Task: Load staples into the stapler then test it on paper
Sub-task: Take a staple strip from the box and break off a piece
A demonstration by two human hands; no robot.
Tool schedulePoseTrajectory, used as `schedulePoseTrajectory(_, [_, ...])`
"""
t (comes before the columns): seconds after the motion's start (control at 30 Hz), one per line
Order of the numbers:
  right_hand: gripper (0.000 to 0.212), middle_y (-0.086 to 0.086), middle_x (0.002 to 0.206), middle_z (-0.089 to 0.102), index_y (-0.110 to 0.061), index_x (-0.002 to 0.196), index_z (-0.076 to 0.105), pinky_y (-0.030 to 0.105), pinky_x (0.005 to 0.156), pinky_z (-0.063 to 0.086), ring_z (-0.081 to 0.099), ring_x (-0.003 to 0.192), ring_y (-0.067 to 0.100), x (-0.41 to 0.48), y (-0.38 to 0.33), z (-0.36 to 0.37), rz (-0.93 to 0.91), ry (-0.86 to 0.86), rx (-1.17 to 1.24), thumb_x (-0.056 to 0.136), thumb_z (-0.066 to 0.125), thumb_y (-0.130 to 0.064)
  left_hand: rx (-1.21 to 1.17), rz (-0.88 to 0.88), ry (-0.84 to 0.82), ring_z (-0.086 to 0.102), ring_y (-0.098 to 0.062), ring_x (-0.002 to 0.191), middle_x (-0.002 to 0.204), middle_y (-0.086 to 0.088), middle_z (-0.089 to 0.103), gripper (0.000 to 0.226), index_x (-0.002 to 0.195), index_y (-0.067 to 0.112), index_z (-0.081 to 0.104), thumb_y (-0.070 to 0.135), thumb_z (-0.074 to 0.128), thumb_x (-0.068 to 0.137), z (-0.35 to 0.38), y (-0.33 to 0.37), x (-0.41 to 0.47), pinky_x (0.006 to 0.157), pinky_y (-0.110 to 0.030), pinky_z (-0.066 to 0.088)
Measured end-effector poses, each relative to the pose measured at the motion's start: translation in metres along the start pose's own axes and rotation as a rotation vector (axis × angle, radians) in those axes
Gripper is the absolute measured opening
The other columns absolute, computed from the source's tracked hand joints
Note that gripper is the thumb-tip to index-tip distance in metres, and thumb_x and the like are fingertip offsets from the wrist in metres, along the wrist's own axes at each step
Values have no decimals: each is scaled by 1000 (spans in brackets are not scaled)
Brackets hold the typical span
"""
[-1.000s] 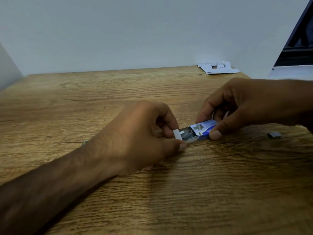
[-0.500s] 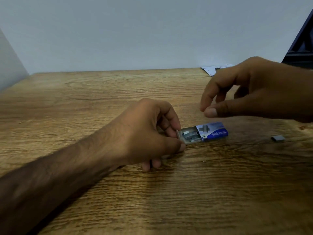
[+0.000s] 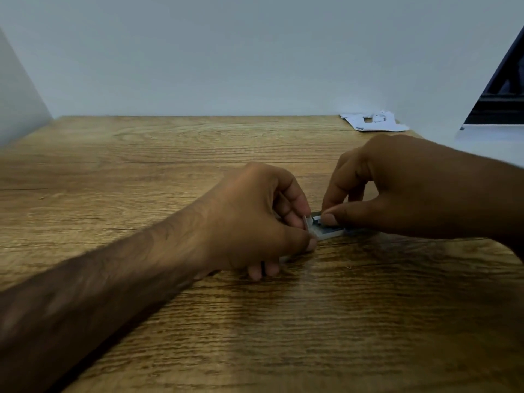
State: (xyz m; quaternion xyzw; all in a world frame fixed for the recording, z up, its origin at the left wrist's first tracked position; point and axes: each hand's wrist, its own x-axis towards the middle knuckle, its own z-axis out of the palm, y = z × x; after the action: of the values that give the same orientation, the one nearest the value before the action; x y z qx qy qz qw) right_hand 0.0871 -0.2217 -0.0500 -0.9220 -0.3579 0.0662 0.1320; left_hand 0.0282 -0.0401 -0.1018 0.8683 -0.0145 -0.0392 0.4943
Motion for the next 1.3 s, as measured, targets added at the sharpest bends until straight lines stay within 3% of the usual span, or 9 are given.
schedulePoseTrajectory(0.13, [23,-17,70,75,-45,76,80,25,59,52,65,67,-4,5,-4,3,77,62,-32,67,73,-64,-14,-11,-16,64,-12,38,81,-5,79,24,89,17,69,6,86,76,-1,0,2,37,-21,48])
schedulePoseTrajectory(0.27, [20,-13,68,75,-36,73,80,28,64,55,65,69,0,8,-11,7,147,102,-96,72,81,-55,-38,-17,-7,62,-12,37,80,-8,78,23,88,16,70,3,85,75,0,0,2,37,-20,47])
schedulePoseTrajectory(0.47, [23,-13,74,71,-34,72,74,34,69,58,66,76,9,8,-20,12,201,121,-176,67,76,-57,-73,-19,-27,61,-12,36,61,-4,73,22,88,13,70,0,83,76,-1,0,2,37,-20,47])
schedulePoseTrajectory(0.63, [14,-16,66,76,-45,77,75,33,68,61,69,68,1,3,-17,9,211,104,-75,65,79,-52,-69,-15,-28,62,-13,37,60,-1,72,23,90,13,68,1,83,76,0,0,1,37,-21,48])
schedulePoseTrajectory(0.77, [15,-29,64,72,-47,72,77,24,56,52,67,63,-4,1,-16,9,218,97,-51,64,80,-59,-61,-21,-31,63,-12,38,61,-1,72,23,90,13,68,3,84,76,-1,0,3,38,-21,48])
schedulePoseTrajectory(0.9, [25,-16,60,73,-39,69,79,22,53,42,65,63,-2,1,-17,13,258,171,-62,64,83,-63,-100,-39,-32,63,-13,38,60,-3,71,25,89,13,69,-3,83,76,-1,-1,4,38,-21,48])
schedulePoseTrajectory(1.17, [24,-12,70,73,-31,67,76,31,66,56,68,74,9,1,-24,24,318,200,-91,65,76,-55,-126,-46,-25,63,-16,40,79,-22,77,25,91,10,68,-7,78,77,0,-3,5,39,-23,50])
schedulePoseTrajectory(1.23, [24,-9,65,74,-29,66,77,32,66,58,68,68,9,2,-23,24,327,182,-40,64,76,-54,-125,-48,-30,63,-16,40,80,-23,78,25,93,10,68,-6,78,77,0,-3,5,39,-22,50])
schedulePoseTrajectory(1.3, [24,-10,59,75,-31,66,78,25,55,52,67,54,5,2,-21,21,340,158,29,64,76,-55,-119,-52,-33,64,-16,41,77,-21,78,26,94,10,67,-4,79,76,-1,-3,5,40,-23,51])
